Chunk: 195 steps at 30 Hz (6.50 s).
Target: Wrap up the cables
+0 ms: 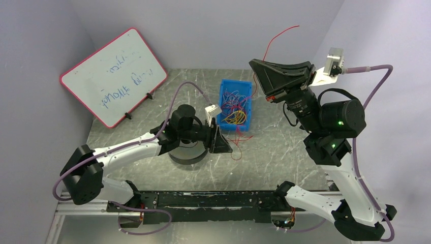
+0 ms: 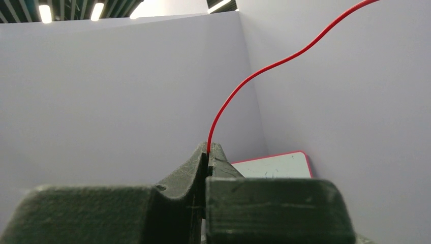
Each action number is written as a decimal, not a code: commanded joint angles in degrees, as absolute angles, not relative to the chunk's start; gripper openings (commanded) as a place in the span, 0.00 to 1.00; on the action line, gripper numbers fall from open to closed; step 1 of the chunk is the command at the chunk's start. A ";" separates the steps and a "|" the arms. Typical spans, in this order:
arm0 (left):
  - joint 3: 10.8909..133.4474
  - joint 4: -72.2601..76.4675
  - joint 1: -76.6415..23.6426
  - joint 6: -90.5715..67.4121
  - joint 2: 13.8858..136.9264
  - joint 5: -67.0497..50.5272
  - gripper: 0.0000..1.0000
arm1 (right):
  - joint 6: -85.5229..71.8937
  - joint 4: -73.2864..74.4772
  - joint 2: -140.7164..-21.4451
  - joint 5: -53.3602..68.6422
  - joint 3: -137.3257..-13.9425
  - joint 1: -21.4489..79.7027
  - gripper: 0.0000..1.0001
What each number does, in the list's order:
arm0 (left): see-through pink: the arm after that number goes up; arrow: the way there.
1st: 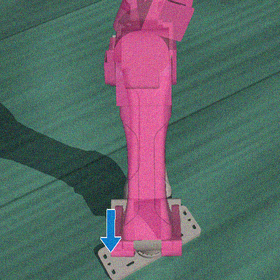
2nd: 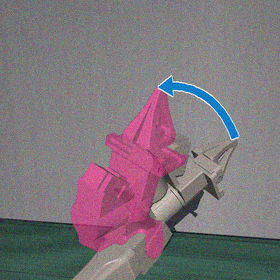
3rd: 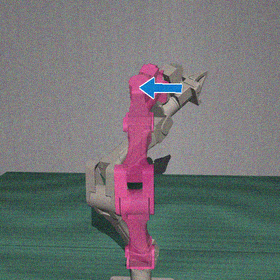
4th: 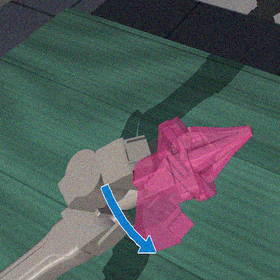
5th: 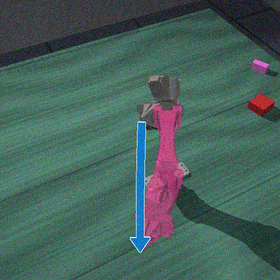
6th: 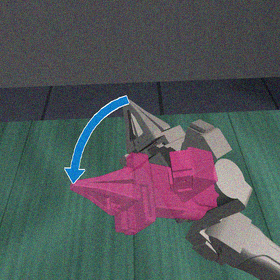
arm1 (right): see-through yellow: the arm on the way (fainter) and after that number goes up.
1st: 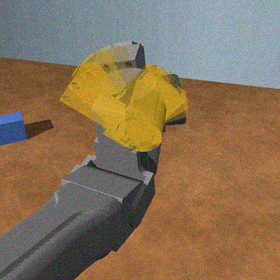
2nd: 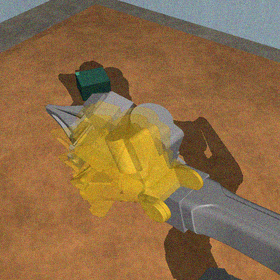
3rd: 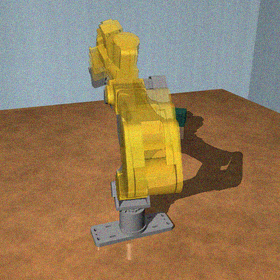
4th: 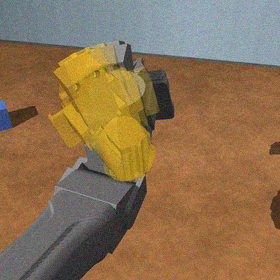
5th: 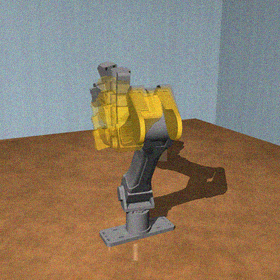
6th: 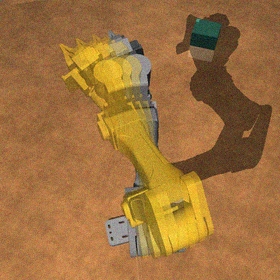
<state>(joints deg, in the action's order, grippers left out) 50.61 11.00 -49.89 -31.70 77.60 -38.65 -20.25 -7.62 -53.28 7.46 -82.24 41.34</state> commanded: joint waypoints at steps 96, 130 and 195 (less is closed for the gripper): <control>21.87 54.79 -58.18 -9.56 70.10 -20.75 0.07 | -17.27 -9.14 -55.07 8.22 -96.38 41.48 0.00; 16.02 59.20 -58.54 -17.67 74.79 -17.05 0.07 | -7.92 -12.92 -55.07 -4.64 -99.81 41.50 0.00; 53.24 33.02 -62.58 -8.34 92.37 -18.67 0.67 | 43.86 -35.37 -76.88 -35.20 -107.30 39.31 0.00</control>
